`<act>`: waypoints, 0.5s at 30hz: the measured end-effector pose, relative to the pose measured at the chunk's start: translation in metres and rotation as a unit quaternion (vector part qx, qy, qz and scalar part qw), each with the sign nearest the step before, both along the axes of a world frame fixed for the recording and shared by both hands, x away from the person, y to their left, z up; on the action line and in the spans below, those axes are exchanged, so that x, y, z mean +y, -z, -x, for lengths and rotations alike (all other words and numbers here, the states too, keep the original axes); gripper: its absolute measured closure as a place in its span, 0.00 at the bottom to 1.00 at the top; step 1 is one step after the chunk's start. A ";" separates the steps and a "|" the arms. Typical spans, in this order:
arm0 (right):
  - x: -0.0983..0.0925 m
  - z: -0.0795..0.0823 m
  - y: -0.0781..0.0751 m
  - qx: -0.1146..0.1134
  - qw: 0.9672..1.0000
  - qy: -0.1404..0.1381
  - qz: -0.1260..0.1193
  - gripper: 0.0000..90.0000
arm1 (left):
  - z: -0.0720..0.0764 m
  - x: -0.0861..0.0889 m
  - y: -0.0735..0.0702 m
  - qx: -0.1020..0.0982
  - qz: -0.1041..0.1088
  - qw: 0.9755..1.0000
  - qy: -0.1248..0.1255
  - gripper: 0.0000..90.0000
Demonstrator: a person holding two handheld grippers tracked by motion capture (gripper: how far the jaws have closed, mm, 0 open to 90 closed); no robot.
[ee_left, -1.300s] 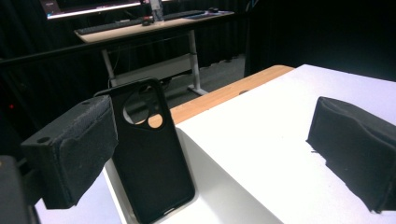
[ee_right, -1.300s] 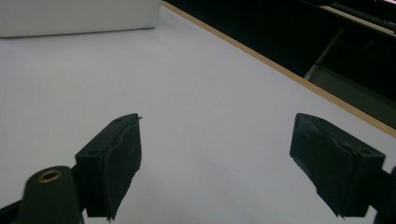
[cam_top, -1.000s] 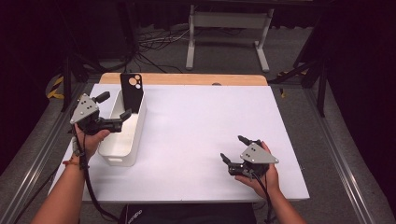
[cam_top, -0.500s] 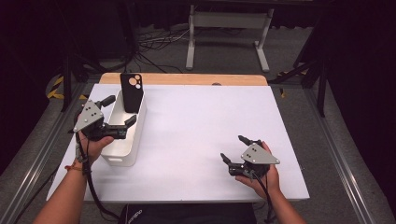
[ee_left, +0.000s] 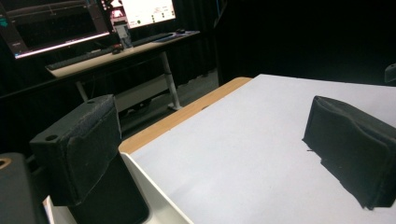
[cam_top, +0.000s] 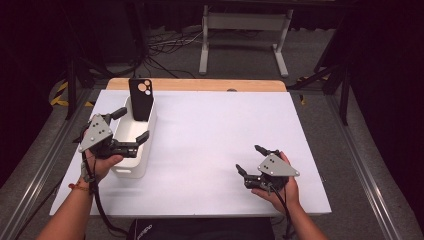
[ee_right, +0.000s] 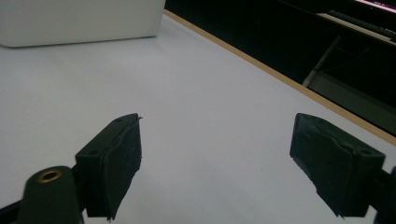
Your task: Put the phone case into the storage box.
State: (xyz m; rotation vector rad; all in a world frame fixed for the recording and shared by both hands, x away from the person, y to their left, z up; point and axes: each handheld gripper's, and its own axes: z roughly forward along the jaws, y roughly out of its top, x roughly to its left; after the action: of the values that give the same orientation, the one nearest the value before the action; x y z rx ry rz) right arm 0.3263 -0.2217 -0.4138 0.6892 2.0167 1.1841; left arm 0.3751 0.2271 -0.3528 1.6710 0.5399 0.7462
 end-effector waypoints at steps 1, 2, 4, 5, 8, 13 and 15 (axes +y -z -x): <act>0.000 0.000 0.000 0.000 1.000 0.000 0.000 0.19 | 0.001 0.000 0.000 -0.001 -0.001 1.000 0.001 0.05; 0.000 0.000 0.000 -0.001 1.000 -0.001 0.000 0.19 | 0.002 -0.002 -0.001 -0.003 0.000 1.000 0.003 0.05; 0.000 0.001 -0.001 -0.002 1.000 -0.001 -0.001 0.19 | 0.003 -0.003 -0.001 -0.005 -0.002 1.000 0.004 0.05; 0.000 0.001 -0.001 -0.002 1.000 -0.001 -0.001 0.19 | 0.004 -0.004 -0.001 -0.002 -0.003 1.000 0.006 0.05; 0.000 0.001 -0.001 -0.002 1.000 -0.001 -0.001 0.19 | 0.005 -0.006 0.000 -0.002 -0.001 1.000 0.009 0.05; -0.001 0.002 -0.002 -0.005 1.000 0.000 -0.002 0.20 | 0.009 -0.012 0.002 -0.007 -0.009 1.000 0.018 0.05; -0.002 0.003 -0.002 -0.006 1.000 -0.001 -0.002 0.20 | 0.011 -0.014 0.004 -0.002 -0.010 1.000 0.023 0.05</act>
State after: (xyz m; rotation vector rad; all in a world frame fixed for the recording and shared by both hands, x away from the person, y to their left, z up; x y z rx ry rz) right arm 0.3238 -0.2234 -0.4115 0.6816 2.0048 1.1916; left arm 0.3638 0.2134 -0.3564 1.6937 0.4908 0.7233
